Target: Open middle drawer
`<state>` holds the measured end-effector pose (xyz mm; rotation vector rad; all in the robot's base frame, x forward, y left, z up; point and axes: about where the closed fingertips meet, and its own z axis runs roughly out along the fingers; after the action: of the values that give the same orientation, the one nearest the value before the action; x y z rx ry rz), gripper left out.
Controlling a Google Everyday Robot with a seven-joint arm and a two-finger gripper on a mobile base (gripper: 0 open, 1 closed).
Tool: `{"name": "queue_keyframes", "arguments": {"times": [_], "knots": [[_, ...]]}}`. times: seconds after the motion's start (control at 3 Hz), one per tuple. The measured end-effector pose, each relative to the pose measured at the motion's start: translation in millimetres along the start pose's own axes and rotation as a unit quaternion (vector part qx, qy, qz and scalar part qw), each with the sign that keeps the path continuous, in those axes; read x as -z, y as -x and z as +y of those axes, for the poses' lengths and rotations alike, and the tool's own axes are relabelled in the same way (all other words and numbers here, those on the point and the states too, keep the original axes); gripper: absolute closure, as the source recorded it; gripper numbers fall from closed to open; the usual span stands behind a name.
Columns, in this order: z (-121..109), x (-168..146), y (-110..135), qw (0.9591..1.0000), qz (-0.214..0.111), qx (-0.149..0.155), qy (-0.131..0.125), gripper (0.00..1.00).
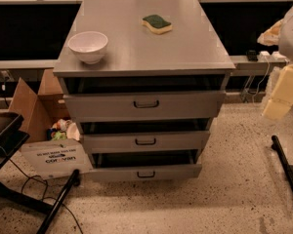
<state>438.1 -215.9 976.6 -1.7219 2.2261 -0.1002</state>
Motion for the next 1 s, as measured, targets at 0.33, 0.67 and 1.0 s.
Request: {"name": "queue_keyframes", "arguments": {"times": [0.33,0.67,1.0], "knots": [[0.5,0.4,1.5,1.0,-0.004,0.001,-0.004,0.0],[10.1,-27.5,-1.1,1.0,-0.004,-0.004,-0.003,0.0],[21.5,-89.6,-19.7,0.9999,0.01,-0.004,-0.006,0.0]]}}
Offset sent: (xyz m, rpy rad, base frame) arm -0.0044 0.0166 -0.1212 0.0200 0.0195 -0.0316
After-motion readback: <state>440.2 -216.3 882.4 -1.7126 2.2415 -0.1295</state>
